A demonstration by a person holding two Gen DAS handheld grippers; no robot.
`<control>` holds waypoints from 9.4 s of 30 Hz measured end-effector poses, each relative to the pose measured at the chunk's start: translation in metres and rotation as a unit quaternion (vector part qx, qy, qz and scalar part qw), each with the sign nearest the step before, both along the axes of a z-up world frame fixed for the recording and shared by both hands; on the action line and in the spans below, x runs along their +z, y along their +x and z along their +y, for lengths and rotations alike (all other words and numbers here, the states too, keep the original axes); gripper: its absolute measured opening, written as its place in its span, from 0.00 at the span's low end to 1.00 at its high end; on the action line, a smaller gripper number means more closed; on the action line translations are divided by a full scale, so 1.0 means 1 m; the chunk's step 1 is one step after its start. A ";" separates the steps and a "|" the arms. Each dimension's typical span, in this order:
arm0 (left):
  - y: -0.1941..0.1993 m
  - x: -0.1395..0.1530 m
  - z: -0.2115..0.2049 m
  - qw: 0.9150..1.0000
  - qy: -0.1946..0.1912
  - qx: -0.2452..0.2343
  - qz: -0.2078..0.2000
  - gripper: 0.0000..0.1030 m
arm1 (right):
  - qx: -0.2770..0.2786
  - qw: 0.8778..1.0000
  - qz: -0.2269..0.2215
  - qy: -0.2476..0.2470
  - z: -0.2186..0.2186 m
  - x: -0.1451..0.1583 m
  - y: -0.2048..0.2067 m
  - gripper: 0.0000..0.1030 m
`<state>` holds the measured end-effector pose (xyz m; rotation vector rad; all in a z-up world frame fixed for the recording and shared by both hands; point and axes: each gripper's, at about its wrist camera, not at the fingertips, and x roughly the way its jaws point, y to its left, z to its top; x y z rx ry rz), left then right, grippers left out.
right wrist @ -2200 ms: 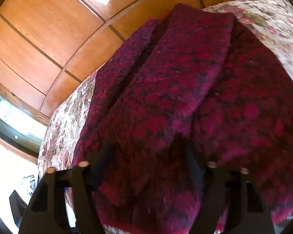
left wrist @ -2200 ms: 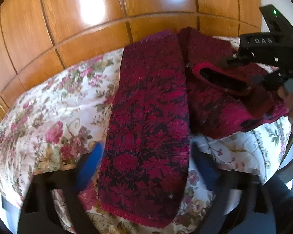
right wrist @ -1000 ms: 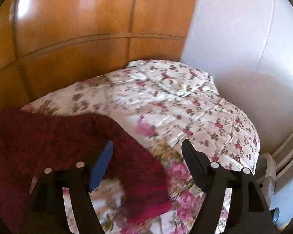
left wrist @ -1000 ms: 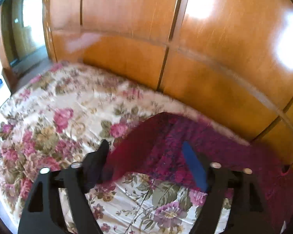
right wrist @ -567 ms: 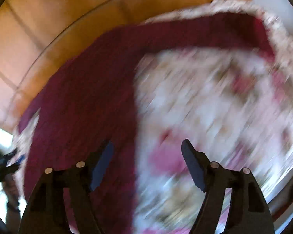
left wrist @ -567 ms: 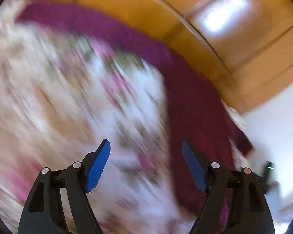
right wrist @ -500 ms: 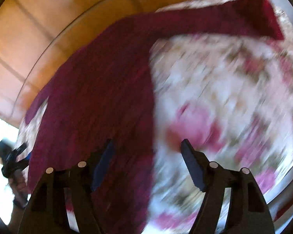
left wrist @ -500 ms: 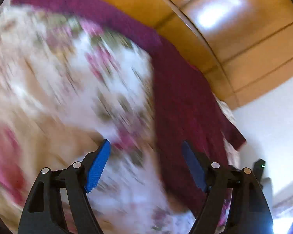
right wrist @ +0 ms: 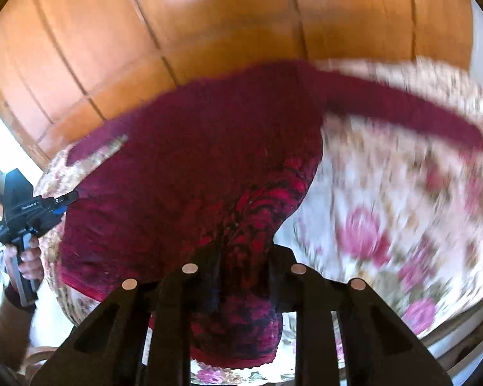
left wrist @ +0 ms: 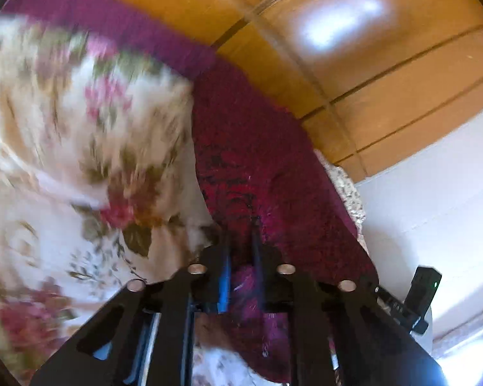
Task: Fold small clothes
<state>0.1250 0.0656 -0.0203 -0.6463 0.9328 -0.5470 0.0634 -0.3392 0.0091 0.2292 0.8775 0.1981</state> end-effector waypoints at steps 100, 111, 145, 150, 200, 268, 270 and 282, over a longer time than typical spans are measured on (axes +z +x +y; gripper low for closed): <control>0.060 0.009 0.000 0.961 0.240 0.085 -0.108 0.74 | -0.245 0.959 0.000 0.145 -0.101 -0.094 0.088 0.73; 0.059 -0.040 -0.075 0.960 0.272 0.012 -0.065 0.74 | -0.421 0.883 0.013 0.206 -0.286 -0.125 0.126 0.60; 0.065 -0.060 -0.082 0.958 0.278 0.005 -0.067 0.96 | -0.253 0.963 -0.059 -0.070 -0.172 -0.026 0.178 0.00; 0.065 -0.060 -0.082 0.959 0.276 0.004 -0.066 0.96 | -0.148 0.984 -0.060 -0.076 -0.084 -0.025 0.208 0.00; 0.076 -0.046 -0.073 0.972 0.226 0.034 -0.050 0.96 | -0.044 0.991 -0.069 -0.110 0.022 -0.049 0.233 0.09; 0.124 -0.038 0.071 0.960 0.172 0.219 0.008 0.60 | -0.069 0.982 -0.049 -0.166 0.055 -0.085 0.202 0.85; 0.115 -0.041 0.103 0.955 0.155 0.252 0.027 0.60 | -0.044 0.985 -0.052 -0.160 0.069 -0.087 0.193 0.88; 0.059 -0.071 0.292 0.882 0.011 0.463 0.091 0.59 | -0.003 0.989 0.026 -0.143 0.091 -0.125 0.198 0.98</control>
